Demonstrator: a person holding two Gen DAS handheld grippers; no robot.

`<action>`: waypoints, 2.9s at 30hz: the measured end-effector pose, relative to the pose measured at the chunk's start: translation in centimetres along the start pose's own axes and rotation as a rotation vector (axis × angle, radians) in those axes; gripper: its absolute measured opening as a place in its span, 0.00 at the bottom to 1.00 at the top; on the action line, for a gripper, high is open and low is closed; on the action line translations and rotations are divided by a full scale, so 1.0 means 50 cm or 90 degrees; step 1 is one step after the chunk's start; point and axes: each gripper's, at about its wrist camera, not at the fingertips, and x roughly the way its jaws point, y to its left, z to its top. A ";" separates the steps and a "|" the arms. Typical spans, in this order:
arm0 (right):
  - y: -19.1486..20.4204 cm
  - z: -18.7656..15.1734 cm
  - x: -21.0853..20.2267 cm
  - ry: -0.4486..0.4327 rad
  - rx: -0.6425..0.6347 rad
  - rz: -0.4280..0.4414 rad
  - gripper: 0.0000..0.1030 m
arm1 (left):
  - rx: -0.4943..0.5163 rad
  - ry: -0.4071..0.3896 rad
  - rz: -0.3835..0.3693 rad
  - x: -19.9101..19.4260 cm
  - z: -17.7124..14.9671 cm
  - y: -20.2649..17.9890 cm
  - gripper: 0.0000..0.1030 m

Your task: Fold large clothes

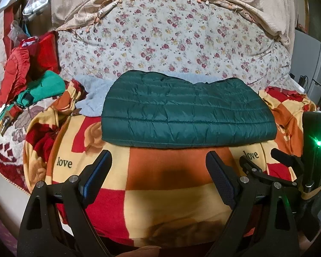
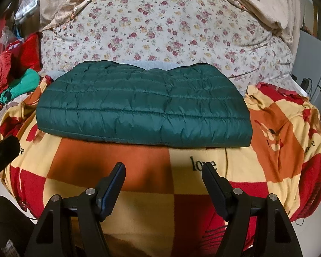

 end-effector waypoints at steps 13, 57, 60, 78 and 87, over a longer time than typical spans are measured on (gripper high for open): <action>-0.005 -0.007 0.009 0.006 -0.006 -0.007 0.69 | 0.005 0.017 -0.011 0.016 -0.011 0.004 0.87; -0.019 -0.036 0.073 0.085 0.004 -0.041 0.69 | -0.008 0.133 -0.050 0.110 -0.059 0.000 0.87; -0.018 -0.036 0.072 0.079 0.004 -0.040 0.69 | -0.011 0.131 -0.045 0.112 -0.058 0.004 0.87; -0.005 -0.028 0.055 0.037 -0.011 -0.038 0.69 | 0.012 0.061 -0.002 0.090 -0.052 0.003 0.87; 0.003 -0.026 0.054 0.025 -0.019 -0.037 0.69 | 0.008 0.055 0.001 0.089 -0.050 0.005 0.87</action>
